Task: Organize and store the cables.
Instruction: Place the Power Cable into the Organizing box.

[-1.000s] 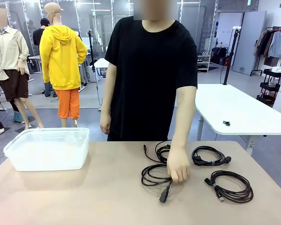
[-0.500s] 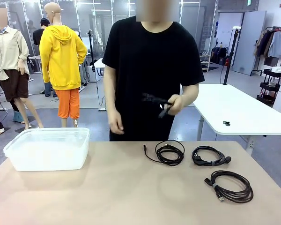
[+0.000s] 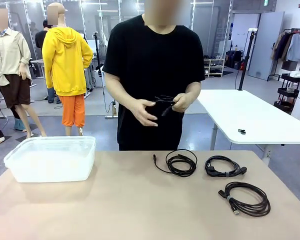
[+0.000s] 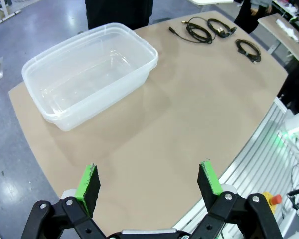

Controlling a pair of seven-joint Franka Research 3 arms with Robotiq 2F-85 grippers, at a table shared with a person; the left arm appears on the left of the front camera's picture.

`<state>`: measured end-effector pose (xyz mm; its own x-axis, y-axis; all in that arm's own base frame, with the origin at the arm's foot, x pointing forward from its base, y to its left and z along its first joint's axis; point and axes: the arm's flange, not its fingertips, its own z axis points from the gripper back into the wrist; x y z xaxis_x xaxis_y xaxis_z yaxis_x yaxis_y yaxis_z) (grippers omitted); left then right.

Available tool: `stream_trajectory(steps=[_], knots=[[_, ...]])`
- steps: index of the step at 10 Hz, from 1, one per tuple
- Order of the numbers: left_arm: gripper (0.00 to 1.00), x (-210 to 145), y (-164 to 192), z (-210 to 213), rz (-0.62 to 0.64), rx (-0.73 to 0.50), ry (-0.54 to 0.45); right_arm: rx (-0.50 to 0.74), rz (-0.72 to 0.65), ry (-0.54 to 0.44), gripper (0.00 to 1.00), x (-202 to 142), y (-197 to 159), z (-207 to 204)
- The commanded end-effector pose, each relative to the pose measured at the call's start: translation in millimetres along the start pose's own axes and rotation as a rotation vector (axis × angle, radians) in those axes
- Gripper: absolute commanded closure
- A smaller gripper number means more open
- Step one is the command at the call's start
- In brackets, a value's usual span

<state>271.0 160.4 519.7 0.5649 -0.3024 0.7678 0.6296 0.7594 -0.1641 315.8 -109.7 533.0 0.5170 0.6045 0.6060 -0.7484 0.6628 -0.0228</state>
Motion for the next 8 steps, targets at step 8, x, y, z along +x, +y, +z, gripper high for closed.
stream_trajectory(steps=[8], knots=[[0.0,0,0,0,-0.015,-0.013,-0.007,0.06,0.505,0.368,0.0,95,-56,-146]])
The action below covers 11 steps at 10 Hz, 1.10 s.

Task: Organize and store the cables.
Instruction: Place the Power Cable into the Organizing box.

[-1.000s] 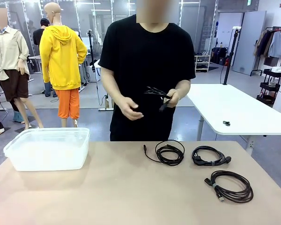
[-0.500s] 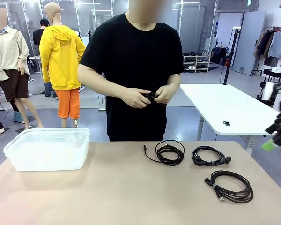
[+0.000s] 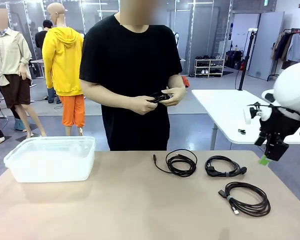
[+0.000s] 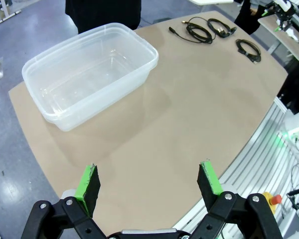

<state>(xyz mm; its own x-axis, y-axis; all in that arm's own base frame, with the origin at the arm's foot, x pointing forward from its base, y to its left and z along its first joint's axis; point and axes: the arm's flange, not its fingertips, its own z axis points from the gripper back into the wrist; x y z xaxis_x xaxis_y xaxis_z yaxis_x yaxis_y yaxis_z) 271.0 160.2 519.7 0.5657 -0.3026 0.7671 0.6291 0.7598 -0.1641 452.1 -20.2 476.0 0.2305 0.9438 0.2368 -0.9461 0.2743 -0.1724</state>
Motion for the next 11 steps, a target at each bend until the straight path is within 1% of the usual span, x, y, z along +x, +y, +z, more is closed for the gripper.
stream_trajectory(steps=[1,3,6,7,9,11], knots=[[0.0,0,0,1,-0.016,-0.013,-0.008,0.007,0.046,0.001,0.0,1,-27,-18],[0.0,0,0,1,-0.016,-0.013,-0.008,0.047,0.088,0.019,0.0,11,-46,-61],[0.0,0,0,1,-0.016,-0.013,-0.008,0.06,0.114,0.035,0.0,26,-71,-113],[0.0,0,0,1,-0.016,-0.013,-0.008,0.069,0.127,0.035,0.0,30,-77,-127],[0.0,0,0,1,-0.016,-0.013,-0.008,0.078,0.152,0.064,0.0,35,-89,-146],[0.0,0,0,1,-0.016,-0.013,-0.008,0.094,0.169,0.085,0.0,34,-101,-166]])
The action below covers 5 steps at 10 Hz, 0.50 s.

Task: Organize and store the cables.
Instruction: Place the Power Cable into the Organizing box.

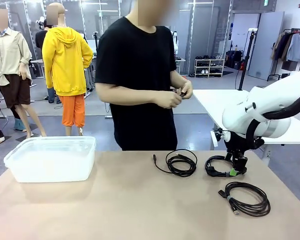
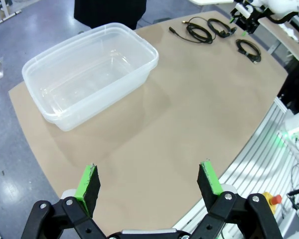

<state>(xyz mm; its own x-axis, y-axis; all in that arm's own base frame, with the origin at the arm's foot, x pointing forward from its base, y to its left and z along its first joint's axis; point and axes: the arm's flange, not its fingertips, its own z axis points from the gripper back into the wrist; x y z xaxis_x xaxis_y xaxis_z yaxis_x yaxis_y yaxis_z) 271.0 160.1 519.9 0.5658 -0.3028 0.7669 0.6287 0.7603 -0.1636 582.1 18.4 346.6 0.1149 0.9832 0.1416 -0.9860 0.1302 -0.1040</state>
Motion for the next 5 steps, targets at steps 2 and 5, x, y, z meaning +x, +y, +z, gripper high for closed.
stream_trajectory(steps=[2,5], knots=[[0.0,0,0,1,-0.016,-0.014,-0.008,0.0,0.021,0.012,0.0,-3,-21,-27],[0.0,0,0,1,-0.016,-0.014,-0.008,0.013,0.018,0.02,0.0,-4,-29,-41]])
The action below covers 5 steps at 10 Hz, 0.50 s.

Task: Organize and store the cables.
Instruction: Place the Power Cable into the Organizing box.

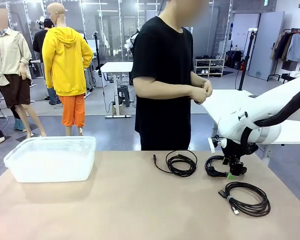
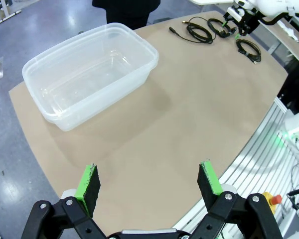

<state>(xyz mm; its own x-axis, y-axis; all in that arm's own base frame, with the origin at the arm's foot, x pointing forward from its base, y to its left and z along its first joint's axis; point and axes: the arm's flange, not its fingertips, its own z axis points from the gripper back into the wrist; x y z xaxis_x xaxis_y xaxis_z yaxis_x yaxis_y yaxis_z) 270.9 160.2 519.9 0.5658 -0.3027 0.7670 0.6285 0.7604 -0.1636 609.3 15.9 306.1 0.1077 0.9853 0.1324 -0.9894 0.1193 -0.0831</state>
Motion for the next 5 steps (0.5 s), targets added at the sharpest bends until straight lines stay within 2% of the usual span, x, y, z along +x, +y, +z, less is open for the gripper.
stream_trajectory(steps=[1,4,5], knots=[[0.0,-0.4,0.0,0.4,-0.016,-0.014,-0.008,-0.001,0.006,0.007,0.0,-0.8,-6.5,0.2],[0.0,-0.4,0.0,0.4,-0.016,-0.014,-0.008,0.009,0.005,0.007,0.88,-0.4,-7.7,-0.3],[0.0,-0.4,0.0,0.4,-0.016,-0.014,-0.008,0.009,0.004,0.012,1.0,1.0,-9.2,-1.4]])
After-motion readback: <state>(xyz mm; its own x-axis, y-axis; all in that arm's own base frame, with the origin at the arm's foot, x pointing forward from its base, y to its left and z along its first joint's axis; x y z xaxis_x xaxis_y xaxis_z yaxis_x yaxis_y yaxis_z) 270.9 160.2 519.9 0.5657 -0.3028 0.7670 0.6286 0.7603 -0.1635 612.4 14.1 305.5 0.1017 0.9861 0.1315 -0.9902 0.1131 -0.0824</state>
